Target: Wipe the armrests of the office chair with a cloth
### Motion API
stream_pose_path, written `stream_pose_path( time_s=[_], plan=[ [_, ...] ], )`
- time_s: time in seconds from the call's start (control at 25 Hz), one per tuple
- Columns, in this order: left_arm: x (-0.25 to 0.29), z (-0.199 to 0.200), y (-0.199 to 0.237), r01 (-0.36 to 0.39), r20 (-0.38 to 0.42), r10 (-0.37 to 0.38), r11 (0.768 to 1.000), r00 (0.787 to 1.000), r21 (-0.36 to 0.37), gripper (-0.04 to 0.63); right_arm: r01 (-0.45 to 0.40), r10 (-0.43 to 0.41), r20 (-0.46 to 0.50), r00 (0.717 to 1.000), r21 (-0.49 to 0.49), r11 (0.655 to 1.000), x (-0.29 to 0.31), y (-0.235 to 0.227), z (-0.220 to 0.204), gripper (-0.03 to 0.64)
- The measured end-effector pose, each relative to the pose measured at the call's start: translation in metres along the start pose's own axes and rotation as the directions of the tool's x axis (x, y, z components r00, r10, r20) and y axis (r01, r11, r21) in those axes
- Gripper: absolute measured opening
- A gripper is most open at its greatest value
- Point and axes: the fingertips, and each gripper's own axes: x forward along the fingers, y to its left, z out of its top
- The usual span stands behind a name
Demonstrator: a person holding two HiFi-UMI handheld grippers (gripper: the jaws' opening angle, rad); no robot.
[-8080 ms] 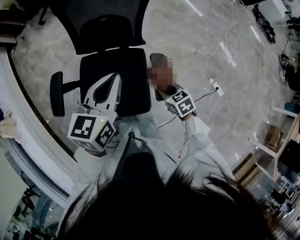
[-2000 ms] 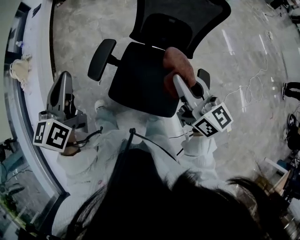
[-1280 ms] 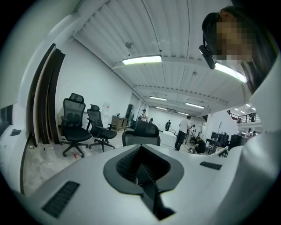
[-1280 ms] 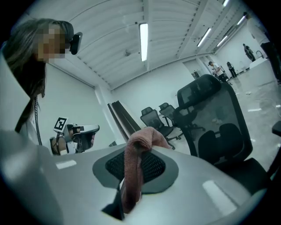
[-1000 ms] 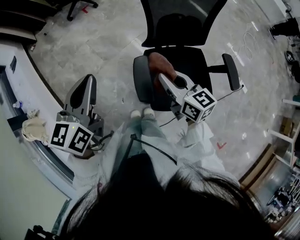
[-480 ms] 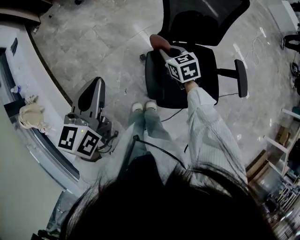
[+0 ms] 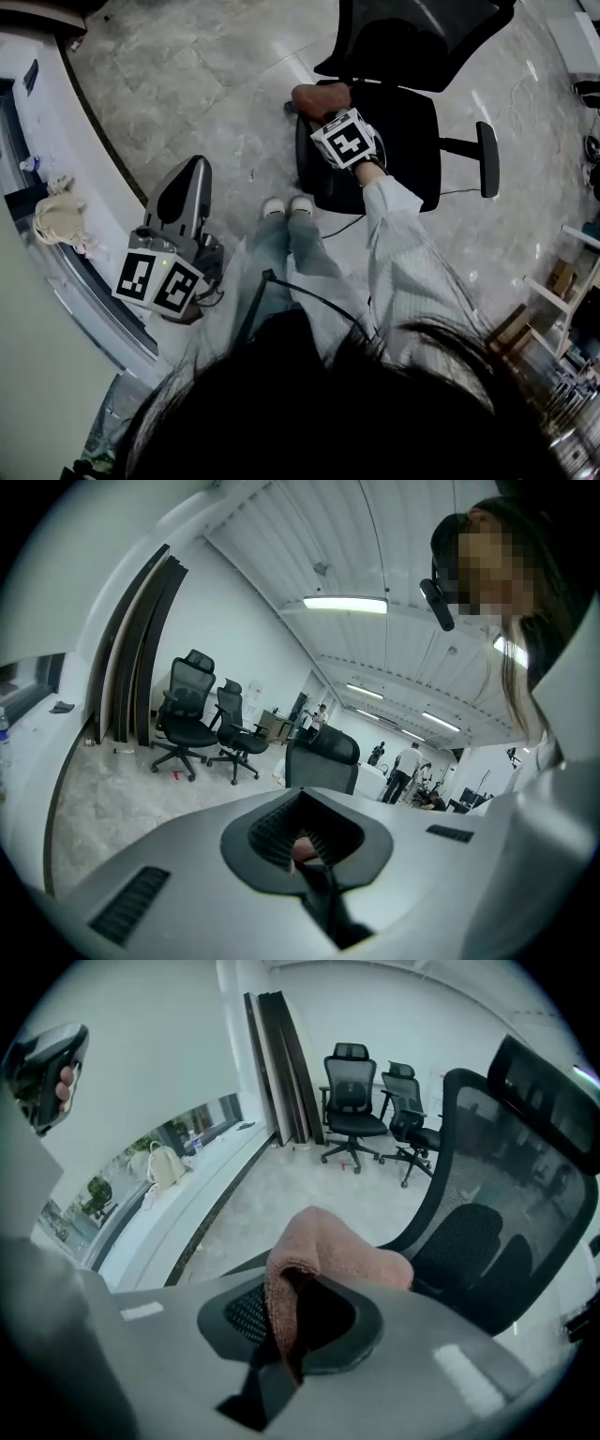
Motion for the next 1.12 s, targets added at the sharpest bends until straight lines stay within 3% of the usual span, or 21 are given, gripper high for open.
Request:
stream_pose_path(
  time_s=[0.28,0.72,0.96,1.12],
  plan=[
    [0.012,0.005,-0.027,0.060,0.014,-0.060,0.998,0.998,0.007,0.003,-0.077,0.077,-0.007,0.997,-0.054,0.996,-0.034,0.060,-0.049,0.044],
    [0.026,0.003,-0.077,0.143,0.010,-0.144,0.989,0.990,0.044,0.003,-0.138,0.139,0.027,0.990,-0.034,0.990,-0.079,0.125,-0.109,0.046],
    [0.023,0.003,-0.090,0.114,0.019,-0.115,0.993,0.993,0.040,0.003,-0.160,0.162,0.021,0.987,-0.067,0.985,-0.089,0.111,-0.114,0.046],
    [0.009,0.001,-0.068,0.040,0.032,-0.040,0.999,0.999,0.022,0.003,-0.154,0.156,0.022,0.987,-0.078,0.985,-0.075,0.077,-0.091,0.046]
  ],
)
